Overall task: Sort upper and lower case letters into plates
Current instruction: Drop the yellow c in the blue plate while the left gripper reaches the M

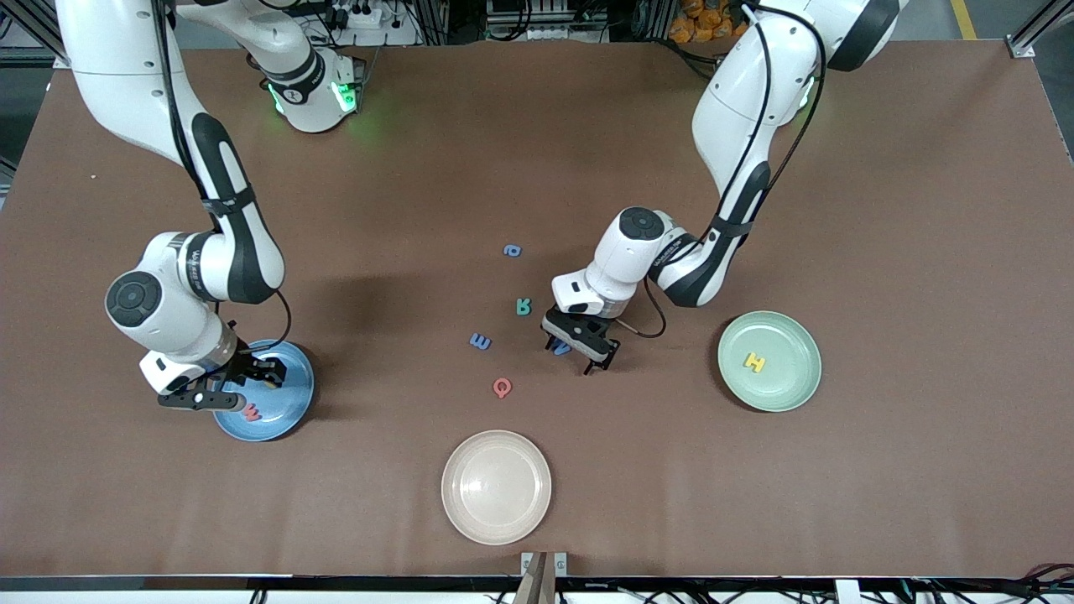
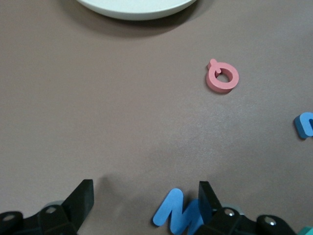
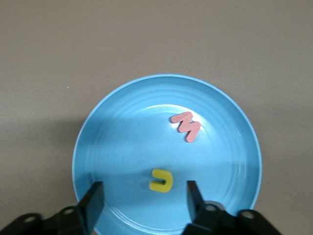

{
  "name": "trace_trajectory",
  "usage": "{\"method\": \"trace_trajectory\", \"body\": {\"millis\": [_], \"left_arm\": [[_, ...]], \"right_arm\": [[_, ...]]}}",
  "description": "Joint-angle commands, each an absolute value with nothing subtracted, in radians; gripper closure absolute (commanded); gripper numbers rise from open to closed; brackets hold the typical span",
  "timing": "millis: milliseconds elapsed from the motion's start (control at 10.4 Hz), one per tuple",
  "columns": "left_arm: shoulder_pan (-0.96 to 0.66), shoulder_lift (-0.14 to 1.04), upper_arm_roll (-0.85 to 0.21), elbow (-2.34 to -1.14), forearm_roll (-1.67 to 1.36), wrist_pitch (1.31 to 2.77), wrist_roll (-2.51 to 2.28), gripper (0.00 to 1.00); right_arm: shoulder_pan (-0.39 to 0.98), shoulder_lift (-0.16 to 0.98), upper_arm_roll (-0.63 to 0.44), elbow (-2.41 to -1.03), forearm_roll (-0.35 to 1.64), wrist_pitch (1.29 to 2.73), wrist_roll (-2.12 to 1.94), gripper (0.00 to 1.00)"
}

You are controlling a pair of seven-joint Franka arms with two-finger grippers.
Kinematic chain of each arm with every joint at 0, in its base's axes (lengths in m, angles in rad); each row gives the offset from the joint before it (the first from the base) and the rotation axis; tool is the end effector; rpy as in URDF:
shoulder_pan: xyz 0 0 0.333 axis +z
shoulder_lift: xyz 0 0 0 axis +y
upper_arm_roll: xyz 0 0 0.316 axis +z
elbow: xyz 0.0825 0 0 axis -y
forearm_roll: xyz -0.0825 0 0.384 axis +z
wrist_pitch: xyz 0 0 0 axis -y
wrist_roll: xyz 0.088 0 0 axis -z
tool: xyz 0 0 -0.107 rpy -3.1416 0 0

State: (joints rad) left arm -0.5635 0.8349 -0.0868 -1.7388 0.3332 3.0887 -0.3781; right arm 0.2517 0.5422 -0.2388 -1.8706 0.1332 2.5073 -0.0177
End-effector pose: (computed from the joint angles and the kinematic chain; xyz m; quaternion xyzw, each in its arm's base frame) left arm 0.5397 -0.4340 0.1558 0.9293 -0.2646 0.2352 0.1055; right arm 0.6498 0.0176 0.2404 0.9981 -0.0162 0.0567 0.0179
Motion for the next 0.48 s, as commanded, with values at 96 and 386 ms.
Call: {"method": "trace_trajectory", "body": {"millis": [96, 386], "left_arm": [[-0.583, 0.851, -0.080, -1.738, 0.356, 3.100, -0.440, 0.09], [-0.584, 0.854, -0.080, -1.741, 0.359, 3.097, -0.459, 0.13]], "right_arm": [[0.281, 0.552, -0.236, -1.855, 0.146, 2.497, -0.018, 0.00], [0.297, 0.551, -0.238, -1.852, 0.143, 2.453, -0.029, 0.00]]}}
